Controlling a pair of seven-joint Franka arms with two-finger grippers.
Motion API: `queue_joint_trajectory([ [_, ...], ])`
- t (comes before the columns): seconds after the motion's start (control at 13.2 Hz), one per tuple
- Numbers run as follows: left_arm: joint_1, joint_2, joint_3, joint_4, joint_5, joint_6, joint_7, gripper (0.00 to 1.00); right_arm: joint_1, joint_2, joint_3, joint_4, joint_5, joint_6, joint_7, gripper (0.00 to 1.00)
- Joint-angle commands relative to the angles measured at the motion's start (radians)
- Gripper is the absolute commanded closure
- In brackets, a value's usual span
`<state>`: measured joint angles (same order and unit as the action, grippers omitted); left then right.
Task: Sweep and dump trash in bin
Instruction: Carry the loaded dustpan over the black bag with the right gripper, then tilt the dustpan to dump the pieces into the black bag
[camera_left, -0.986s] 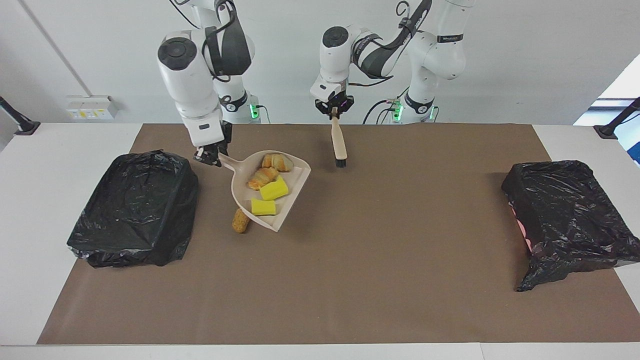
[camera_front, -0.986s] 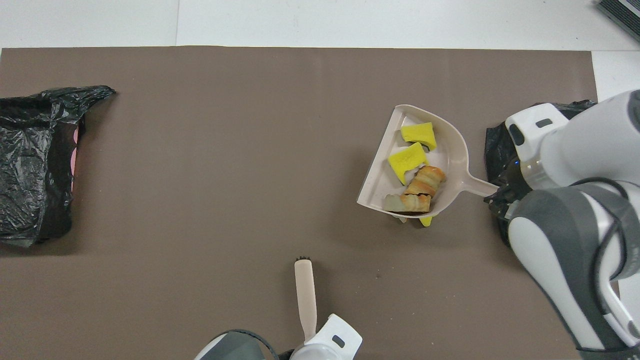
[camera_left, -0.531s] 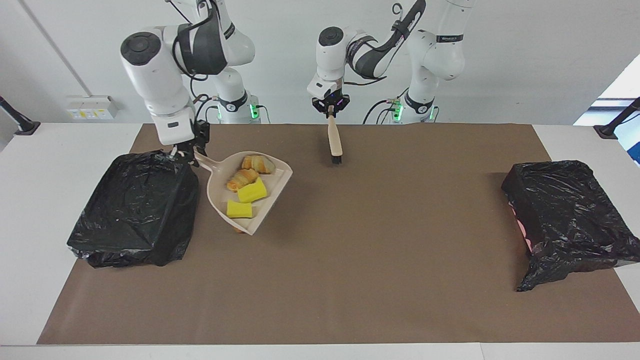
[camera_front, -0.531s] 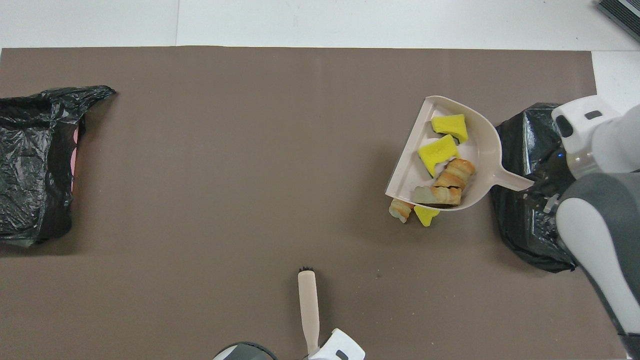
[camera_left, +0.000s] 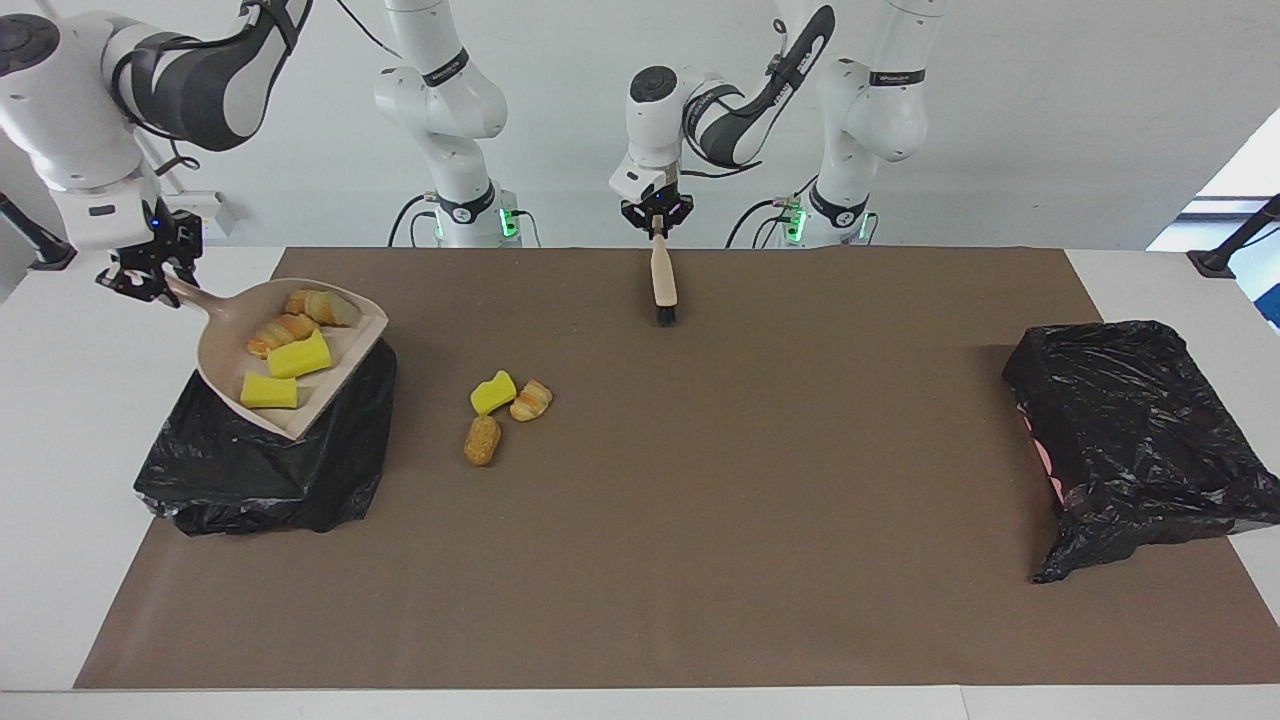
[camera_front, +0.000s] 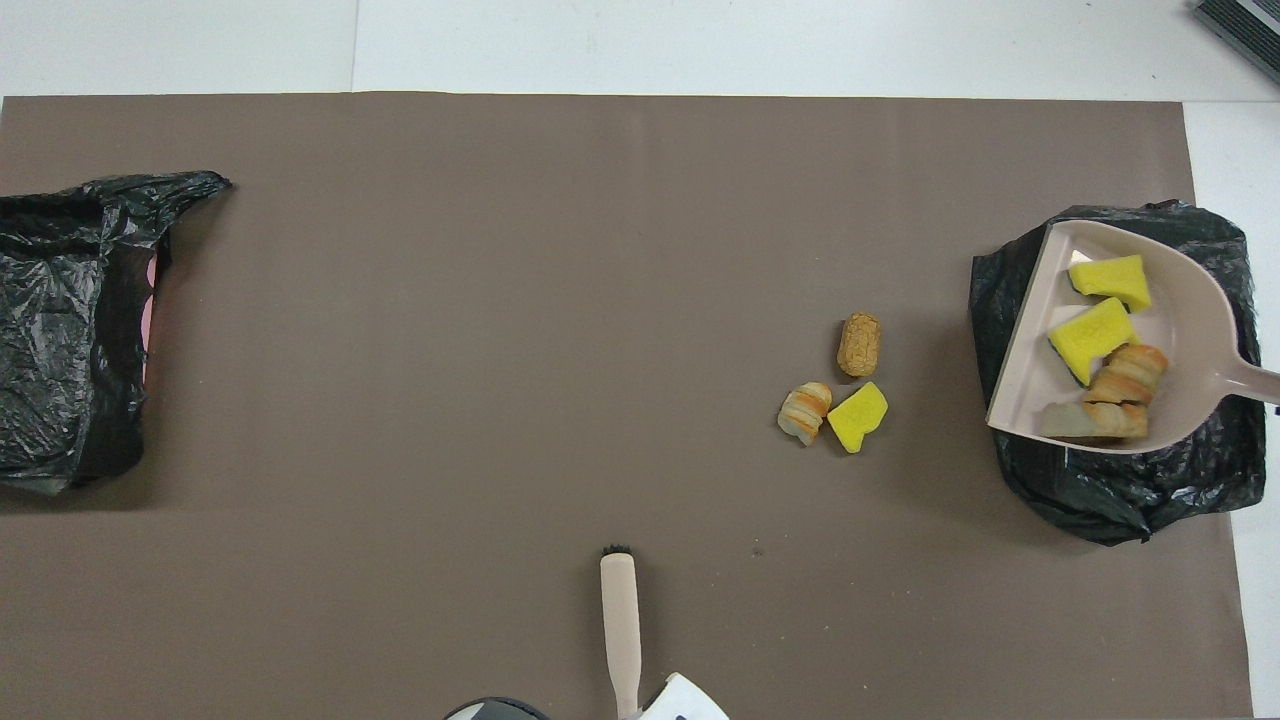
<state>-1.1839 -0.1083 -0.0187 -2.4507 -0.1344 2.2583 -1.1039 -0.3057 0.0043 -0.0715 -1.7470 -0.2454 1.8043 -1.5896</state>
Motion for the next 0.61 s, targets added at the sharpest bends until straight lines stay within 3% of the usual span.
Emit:
queue_joint_trajectory([
  [0.0,0.015,0.009,0.014,0.022,0.004,-0.008,0.045,0.82,-0.032,0.025,0.012,0.037,-0.055,0.071,-0.084,1.00],
  [0.15,0.035,0.002,0.014,0.033,0.003,-0.060,0.079,0.83,-0.078,0.075,0.012,0.037,-0.074,0.139,-0.154,1.00],
  [0.3,0.044,-0.002,0.028,0.087,-0.104,-0.181,0.171,0.85,-0.095,0.098,0.010,0.035,-0.101,0.236,-0.188,1.00],
  [0.53,0.066,-0.002,0.029,0.084,-0.163,-0.204,0.214,0.83,-0.086,0.102,0.015,0.021,-0.228,0.297,-0.211,1.00],
])
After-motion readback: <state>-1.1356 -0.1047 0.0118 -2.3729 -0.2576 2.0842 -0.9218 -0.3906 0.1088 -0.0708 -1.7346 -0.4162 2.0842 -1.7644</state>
